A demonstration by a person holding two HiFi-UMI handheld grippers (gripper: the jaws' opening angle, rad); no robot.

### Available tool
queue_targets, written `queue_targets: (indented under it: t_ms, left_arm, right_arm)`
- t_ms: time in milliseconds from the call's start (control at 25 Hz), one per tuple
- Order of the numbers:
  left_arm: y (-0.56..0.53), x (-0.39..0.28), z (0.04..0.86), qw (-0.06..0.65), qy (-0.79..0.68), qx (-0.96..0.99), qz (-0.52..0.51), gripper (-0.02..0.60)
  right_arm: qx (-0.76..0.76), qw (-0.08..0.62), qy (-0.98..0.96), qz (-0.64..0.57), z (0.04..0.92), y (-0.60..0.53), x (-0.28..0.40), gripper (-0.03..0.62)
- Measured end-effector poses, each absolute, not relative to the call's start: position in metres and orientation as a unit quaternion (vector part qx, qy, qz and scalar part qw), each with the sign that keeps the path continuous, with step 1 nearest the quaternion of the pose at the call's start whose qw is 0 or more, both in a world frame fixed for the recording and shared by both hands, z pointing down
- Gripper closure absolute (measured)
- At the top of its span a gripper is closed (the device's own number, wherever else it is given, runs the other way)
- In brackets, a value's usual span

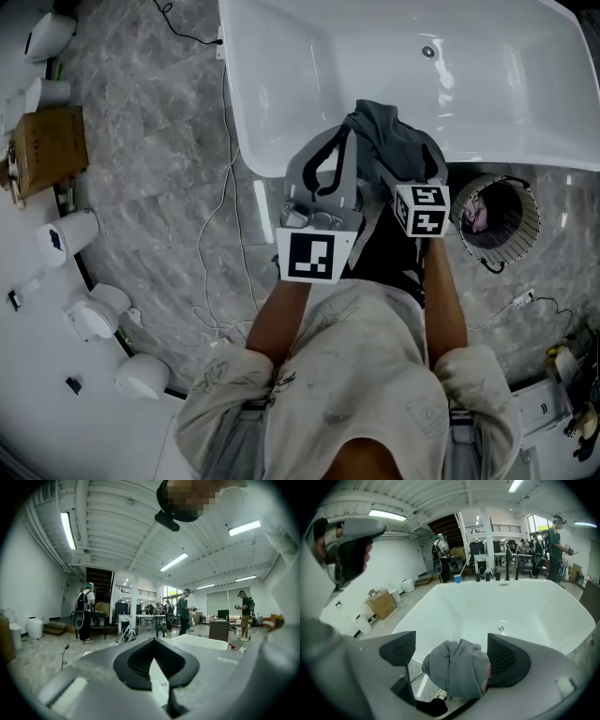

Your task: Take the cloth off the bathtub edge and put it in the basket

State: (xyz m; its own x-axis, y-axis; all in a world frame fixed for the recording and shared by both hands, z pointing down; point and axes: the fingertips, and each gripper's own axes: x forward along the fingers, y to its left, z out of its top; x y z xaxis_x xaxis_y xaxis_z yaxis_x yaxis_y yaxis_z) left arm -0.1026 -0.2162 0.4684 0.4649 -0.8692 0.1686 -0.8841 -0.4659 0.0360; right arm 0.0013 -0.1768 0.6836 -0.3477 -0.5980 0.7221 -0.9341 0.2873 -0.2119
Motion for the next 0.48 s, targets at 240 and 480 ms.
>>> queue_targets:
  t_ms: [240,480]
  left_arm:
    - [-0.213,-0.104,0.492,0.074,-0.513,0.852,0.076,0.581]
    - [-0.216,-0.104,0.510,0.085,-0.516,0.848,0.086,0.581]
  right_arm:
    - [0.491,0.311,-0.729,0.362,0.742,-0.162,0.000,0.032]
    - [0.490,0.359,-0.691,0.392,0.790,-0.152,0.011,0.006]
